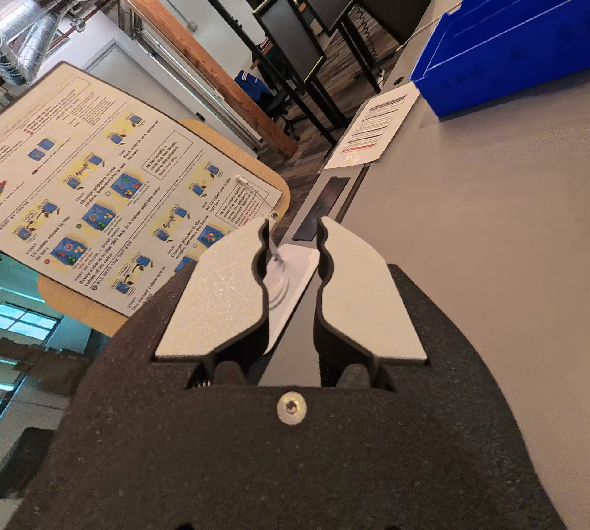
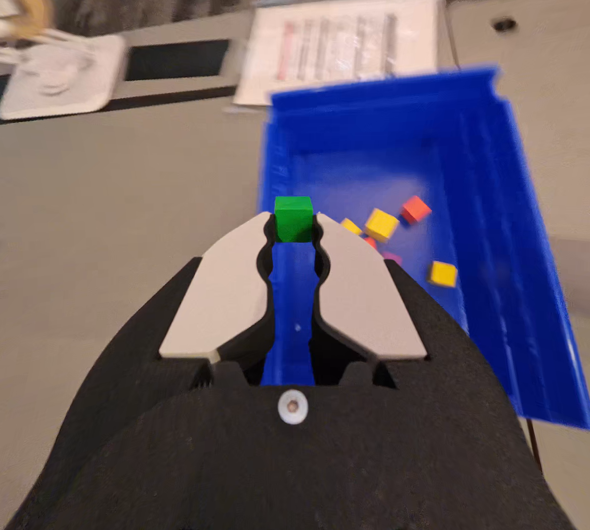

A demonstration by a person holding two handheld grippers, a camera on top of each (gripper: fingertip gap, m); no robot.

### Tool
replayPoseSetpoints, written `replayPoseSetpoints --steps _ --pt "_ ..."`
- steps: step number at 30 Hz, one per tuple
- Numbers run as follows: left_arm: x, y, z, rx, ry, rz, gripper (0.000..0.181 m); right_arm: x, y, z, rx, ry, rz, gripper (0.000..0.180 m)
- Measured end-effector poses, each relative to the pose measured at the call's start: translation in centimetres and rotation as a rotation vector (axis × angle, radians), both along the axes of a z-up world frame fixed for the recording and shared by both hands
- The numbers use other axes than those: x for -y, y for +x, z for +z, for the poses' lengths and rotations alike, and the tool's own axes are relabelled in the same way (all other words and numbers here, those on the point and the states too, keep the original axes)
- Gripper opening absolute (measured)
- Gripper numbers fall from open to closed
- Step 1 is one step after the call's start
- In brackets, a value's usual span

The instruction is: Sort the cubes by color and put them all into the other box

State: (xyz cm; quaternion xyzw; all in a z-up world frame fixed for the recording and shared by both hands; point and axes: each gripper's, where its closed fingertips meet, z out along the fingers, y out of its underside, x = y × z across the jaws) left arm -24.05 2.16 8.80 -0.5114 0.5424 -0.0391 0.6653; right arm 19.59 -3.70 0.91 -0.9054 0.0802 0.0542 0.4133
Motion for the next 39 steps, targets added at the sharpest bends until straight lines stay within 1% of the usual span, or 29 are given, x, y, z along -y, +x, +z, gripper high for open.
replayPoseSetpoints --steps 3,5,7,9,10,11,12,14,16,18,20,22,24,26,29,33,35,37,39 --pt "-0.6 -0.3 -0.4 -0.025 -0.001 0.024 0.026 1.3 4.6 -4.4 -0.115 0.013 -0.073 0.021" --pt "-0.6 -0.2 -0.7 -0.03 -0.011 0.024 0.026 1.6 6.1 -6.8 -0.142 -0.029 -0.103 0.021" --pt "-0.6 0.0 -1.0 -0.041 -0.017 0.022 0.025 1.2 6.4 -8.1 -0.138 -0.05 -0.101 0.021" --pt "-0.7 0.1 -1.4 -0.057 -0.019 0.027 0.025 0.6 6.0 -8.7 -0.159 -0.071 -0.089 0.022" --pt "-0.8 0.1 -1.6 -0.063 -0.019 0.03 0.025 0.4 5.7 -9.0 -0.172 -0.088 -0.082 0.027" --pt "-0.8 0.2 -1.8 -0.07 -0.023 0.033 0.025 0.5 5.7 -9.1 -0.172 -0.106 -0.087 0.037" --pt "-0.9 0.2 -2.0 -0.076 -0.026 0.035 0.025 0.6 5.8 -9.1 -0.16 -0.119 -0.099 0.042" --pt "-1.0 0.3 -2.2 -0.087 -0.024 0.04 0.025 0.8 6.3 -8.4 -0.13 -0.101 -0.123 0.041" --pt "-1.1 0.2 -2.4 -0.098 -0.018 0.048 0.024 1.0 6.3 -6.8 -0.127 -0.046 -0.131 0.041" --pt "-1.1 0.2 -2.4 -0.099 -0.017 0.05 0.024 1.2 6.2 -5.2 -0.137 0.019 -0.135 0.036" --pt "-1.0 0.2 -2.4 -0.096 -0.022 0.044 0.024 1.3 5.6 -5.1 -0.158 0.025 -0.105 0.022" --pt "-0.9 0.1 -2.3 -0.094 -0.021 0.041 0.023 1.5 5.3 -6.9 -0.143 -0.062 -0.066 0.014" --pt "-0.9 0.0 -2.2 -0.093 -0.018 0.044 0.023 1.9 5.2 -9.4 -0.122 -0.18 -0.046 0.01" --pt "-0.9 -0.2 -2.1 -0.092 -0.018 0.047 0.022 1.8 4.9 -10.4 -0.126 -0.222 -0.024 0.002" --pt "-1.1 -0.9 -1.6 -0.104 0.009 0.076 0.022 1.1 4.2 -8.9 -0.143 -0.161 -0.008 0.0" --pt "-1.3 -4.7 1.2 -0.076 0.055 0.195 0.02 0.3 3.4 -4.1 -0.076 0.02 0.019 0.002" --pt "-1.5 -8.2 3.1 -0.036 0.069 0.278 0.019 0.2 2.7 -2.3 -0.045 0.076 0.043 0.005" --pt "-2.3 -12.8 4.6 -0.017 0.078 0.396 0.018 0.0 2.1 -1.5 -0.016 0.085 0.06 0.008" --pt "-4.1 -18.6 4.9 -0.04 0.056 0.545 0.013 -0.4 1.5 -1.4 0.018 0.065 0.086 0.009"
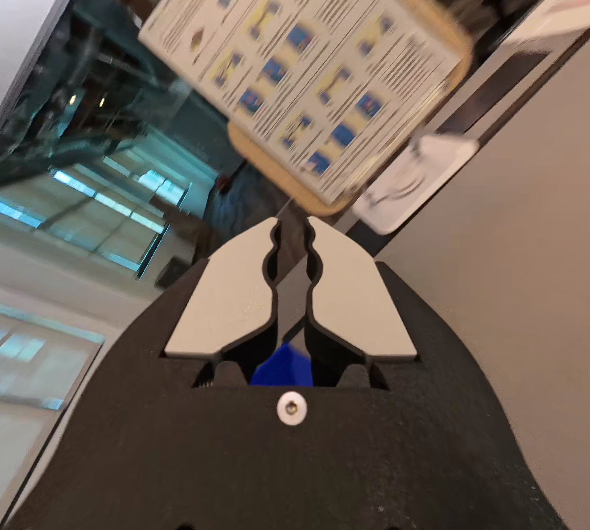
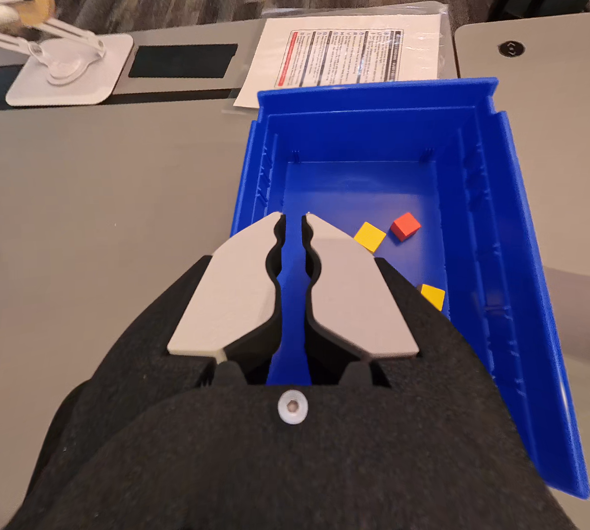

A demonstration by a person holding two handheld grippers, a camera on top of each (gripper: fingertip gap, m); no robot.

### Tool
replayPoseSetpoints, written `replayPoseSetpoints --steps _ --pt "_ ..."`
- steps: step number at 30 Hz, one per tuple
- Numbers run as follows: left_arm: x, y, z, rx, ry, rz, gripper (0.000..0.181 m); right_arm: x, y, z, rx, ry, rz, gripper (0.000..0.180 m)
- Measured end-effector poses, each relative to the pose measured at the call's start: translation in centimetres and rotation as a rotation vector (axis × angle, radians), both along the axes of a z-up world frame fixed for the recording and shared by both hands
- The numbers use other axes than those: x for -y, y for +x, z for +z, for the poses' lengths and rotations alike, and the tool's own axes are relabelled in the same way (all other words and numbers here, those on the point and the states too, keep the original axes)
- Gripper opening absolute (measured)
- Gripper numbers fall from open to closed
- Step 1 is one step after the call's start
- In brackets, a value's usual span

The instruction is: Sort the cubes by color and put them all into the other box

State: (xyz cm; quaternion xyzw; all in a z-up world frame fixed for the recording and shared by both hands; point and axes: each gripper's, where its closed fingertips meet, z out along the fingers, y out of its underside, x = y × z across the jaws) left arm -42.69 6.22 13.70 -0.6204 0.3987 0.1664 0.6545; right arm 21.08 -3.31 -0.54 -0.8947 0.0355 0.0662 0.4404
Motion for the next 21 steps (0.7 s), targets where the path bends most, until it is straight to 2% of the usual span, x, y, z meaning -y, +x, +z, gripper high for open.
replayPoseSetpoints --steps 3,8,10,12,16,21 --pt "-3.5 -10.5 -2.6 -0.021 -0.13 0.25 0.013 -1.1 -1.3 -0.5 0.039 -0.039 0.057 0.011" --pt "-5.0 -20.9 -12.4 0.01 -0.487 0.333 0.01 -2.2 -3.5 -1.8 0.126 -0.169 0.128 0.016" --pt "-5.1 -22.5 -15.9 0.005 -0.593 0.302 0.021 -3.1 -5.2 -1.2 0.134 -0.161 0.165 0.019" --pt "-5.4 -23.0 -18.1 -0.022 -0.605 0.229 0.026 -3.8 -8.4 0.1 0.109 -0.123 0.243 0.027" --pt "-6.5 -22.4 -20.6 -0.072 -0.576 0.097 0.028 -4.7 -15.2 3.2 0.126 0.002 0.458 0.029" --pt "-8.1 -22.5 -23.7 -0.116 -0.653 0.086 0.036 -4.7 -19.7 4.8 0.074 0.072 0.606 0.029"
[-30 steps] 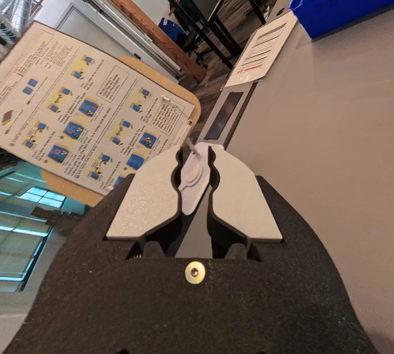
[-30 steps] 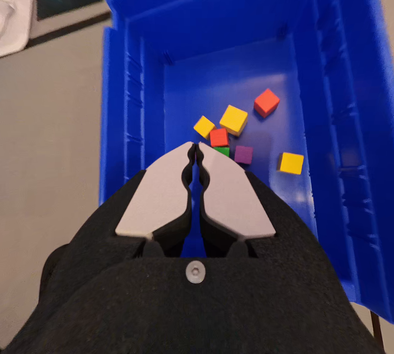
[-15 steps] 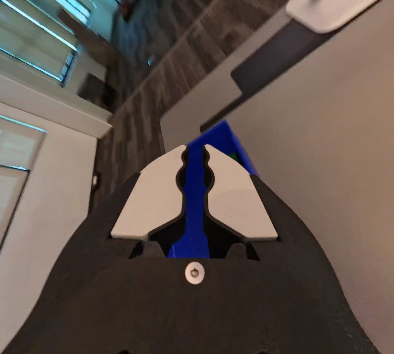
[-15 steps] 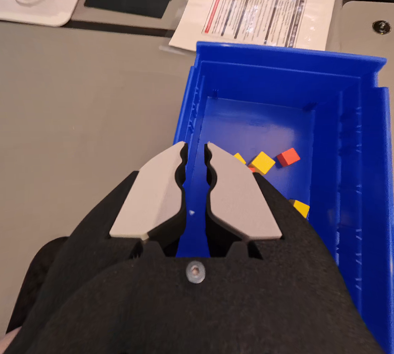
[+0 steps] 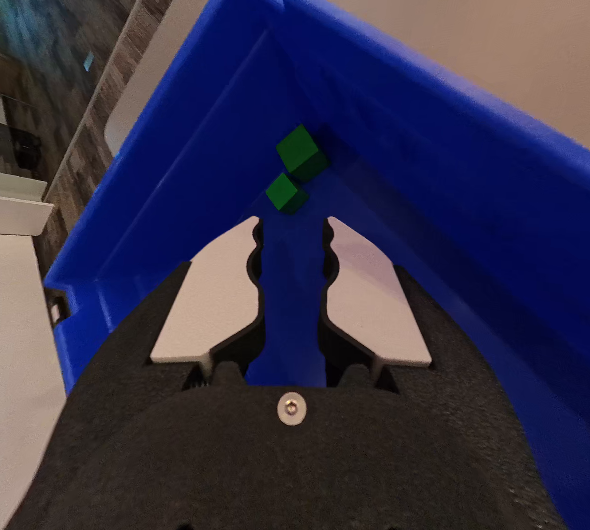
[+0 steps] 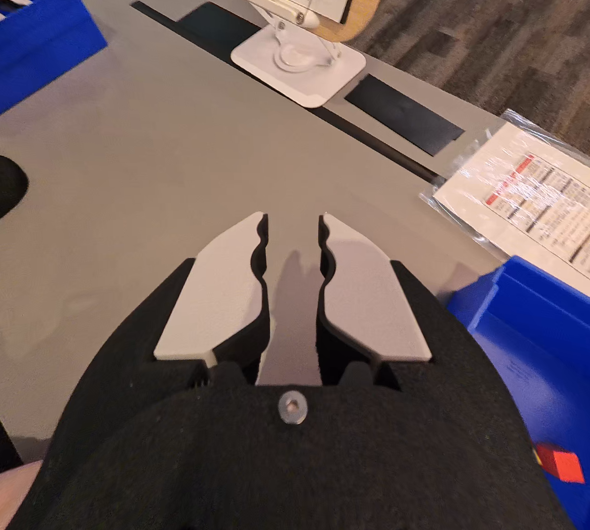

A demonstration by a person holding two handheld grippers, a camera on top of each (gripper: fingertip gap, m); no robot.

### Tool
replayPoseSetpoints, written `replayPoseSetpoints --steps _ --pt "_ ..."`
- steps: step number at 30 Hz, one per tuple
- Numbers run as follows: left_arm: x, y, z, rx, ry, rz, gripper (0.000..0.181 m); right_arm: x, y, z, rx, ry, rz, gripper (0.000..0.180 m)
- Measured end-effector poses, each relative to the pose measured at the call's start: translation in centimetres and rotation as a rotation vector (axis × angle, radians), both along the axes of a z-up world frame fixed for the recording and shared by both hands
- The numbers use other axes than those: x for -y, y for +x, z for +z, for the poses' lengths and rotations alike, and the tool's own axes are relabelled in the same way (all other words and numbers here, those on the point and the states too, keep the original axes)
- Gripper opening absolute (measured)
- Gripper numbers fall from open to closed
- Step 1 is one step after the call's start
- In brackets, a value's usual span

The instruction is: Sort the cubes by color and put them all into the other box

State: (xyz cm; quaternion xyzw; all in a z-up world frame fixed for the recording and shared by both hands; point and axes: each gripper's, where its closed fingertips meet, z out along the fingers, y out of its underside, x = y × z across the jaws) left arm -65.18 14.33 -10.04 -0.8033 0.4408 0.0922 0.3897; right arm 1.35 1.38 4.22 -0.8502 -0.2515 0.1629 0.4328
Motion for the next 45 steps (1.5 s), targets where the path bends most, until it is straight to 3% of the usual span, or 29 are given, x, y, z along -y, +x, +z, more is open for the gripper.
replayPoseSetpoints --steps 8,21,33,37,40,45 --pt "-2.5 0.3 -2.7 0.133 -0.131 0.165 0.049 -0.3 1.0 -0.9 -0.049 -0.042 -0.049 0.029" --pt "-3.8 0.6 -3.0 0.155 -0.188 0.198 0.029 -0.1 0.5 -2.4 0.0 -0.1 0.004 0.029" --pt "3.2 -1.8 -2.9 -0.015 -0.245 0.182 0.029 0.3 0.3 -2.0 -0.017 -0.069 0.064 0.029" --pt "2.8 -2.1 -2.9 0.059 -0.247 0.307 0.038 0.4 0.1 -2.0 -0.026 -0.066 0.079 0.029" --pt "2.7 -1.8 -3.2 0.092 -0.295 0.364 0.024 0.8 0.2 -2.1 -0.023 -0.068 0.09 0.029" --pt "2.6 -2.0 -1.8 0.094 -0.286 0.407 0.022 1.5 0.7 -2.4 -0.011 -0.075 0.097 0.029"
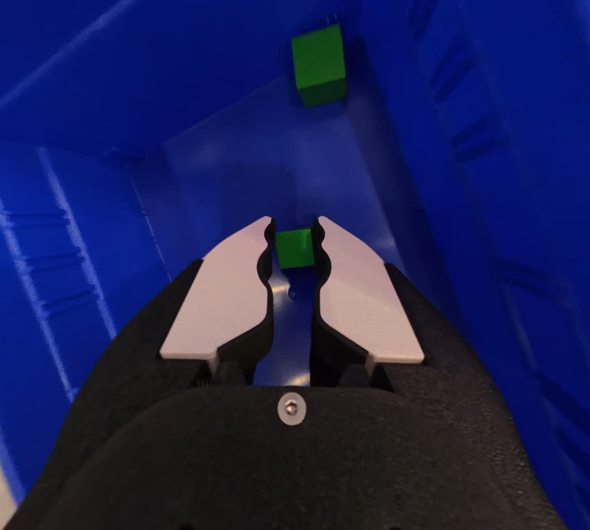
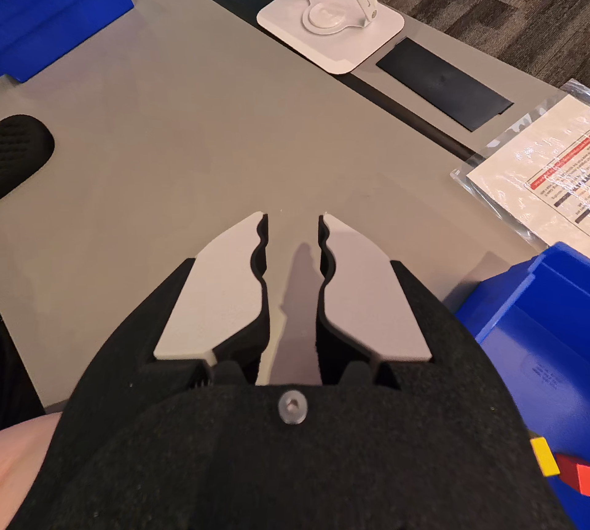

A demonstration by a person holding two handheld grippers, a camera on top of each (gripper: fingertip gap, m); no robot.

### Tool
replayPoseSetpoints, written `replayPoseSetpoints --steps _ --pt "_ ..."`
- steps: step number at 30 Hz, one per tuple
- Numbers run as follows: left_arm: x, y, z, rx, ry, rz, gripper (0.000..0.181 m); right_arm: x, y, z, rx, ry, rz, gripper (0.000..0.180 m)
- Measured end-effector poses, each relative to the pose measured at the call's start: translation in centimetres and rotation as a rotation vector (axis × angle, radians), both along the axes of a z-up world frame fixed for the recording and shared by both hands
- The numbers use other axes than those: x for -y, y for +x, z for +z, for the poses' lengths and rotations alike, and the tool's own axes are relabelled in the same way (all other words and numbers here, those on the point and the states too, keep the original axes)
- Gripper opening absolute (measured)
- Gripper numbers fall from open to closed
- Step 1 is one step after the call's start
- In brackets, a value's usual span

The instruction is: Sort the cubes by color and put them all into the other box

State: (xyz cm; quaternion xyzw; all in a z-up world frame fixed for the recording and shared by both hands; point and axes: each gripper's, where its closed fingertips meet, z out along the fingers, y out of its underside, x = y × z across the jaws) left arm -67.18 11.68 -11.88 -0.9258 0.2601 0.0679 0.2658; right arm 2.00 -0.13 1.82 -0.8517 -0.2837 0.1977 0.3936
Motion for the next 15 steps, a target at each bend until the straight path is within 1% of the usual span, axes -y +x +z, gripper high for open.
replayPoseSetpoints --steps 2,5,7,9,12,15 --pt "-0.3 0.6 2.6 0.022 0.098 -0.018 0.022 -0.1 0.2 0.0 0.001 -0.001 -0.01 0.029" --pt "-0.3 3.0 9.2 0.05 0.326 -0.085 0.022 -0.4 -0.1 0.5 0.004 0.007 -0.027 0.029" --pt "0.7 6.6 14.4 0.048 0.502 -0.197 0.022 -0.7 -1.3 1.4 0.009 0.024 -0.017 0.029" --pt "2.7 11.6 18.6 0.033 0.647 -0.332 0.022 -1.1 -3.9 2.8 -0.005 0.06 0.019 0.03" --pt "6.1 19.4 22.0 -0.034 0.806 -0.503 0.022 -1.1 -10.1 5.8 -0.1 0.116 0.127 0.03" --pt "9.4 27.0 22.9 -0.006 0.893 -0.656 0.022 -0.9 -17.2 8.3 -0.216 0.175 0.224 0.032"
